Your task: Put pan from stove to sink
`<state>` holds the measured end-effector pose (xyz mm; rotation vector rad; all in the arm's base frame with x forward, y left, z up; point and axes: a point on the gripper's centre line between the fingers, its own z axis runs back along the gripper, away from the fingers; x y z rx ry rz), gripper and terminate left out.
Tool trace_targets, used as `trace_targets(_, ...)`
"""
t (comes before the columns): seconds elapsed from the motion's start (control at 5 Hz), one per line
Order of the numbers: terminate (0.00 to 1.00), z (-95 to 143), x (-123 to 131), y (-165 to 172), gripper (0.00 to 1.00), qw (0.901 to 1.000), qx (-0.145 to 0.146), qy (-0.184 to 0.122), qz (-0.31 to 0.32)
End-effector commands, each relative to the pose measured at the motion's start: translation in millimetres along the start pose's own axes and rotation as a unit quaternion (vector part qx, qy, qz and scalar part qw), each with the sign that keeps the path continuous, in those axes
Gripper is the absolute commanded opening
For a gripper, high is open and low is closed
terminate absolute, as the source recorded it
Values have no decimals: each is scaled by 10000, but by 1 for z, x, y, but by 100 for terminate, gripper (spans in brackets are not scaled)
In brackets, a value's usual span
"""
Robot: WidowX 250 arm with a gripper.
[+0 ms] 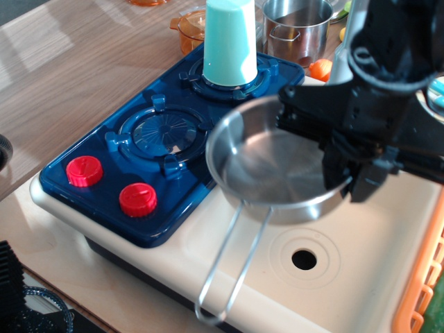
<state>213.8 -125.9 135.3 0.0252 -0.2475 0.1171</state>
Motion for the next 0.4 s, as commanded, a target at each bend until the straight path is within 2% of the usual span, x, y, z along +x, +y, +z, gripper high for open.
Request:
trace_targets(0.0,0,6,3,-2,100,9997,-140,-174,26)
trace_targets(0.2,100,6,3,-2,100,9997,-140,-174,26)
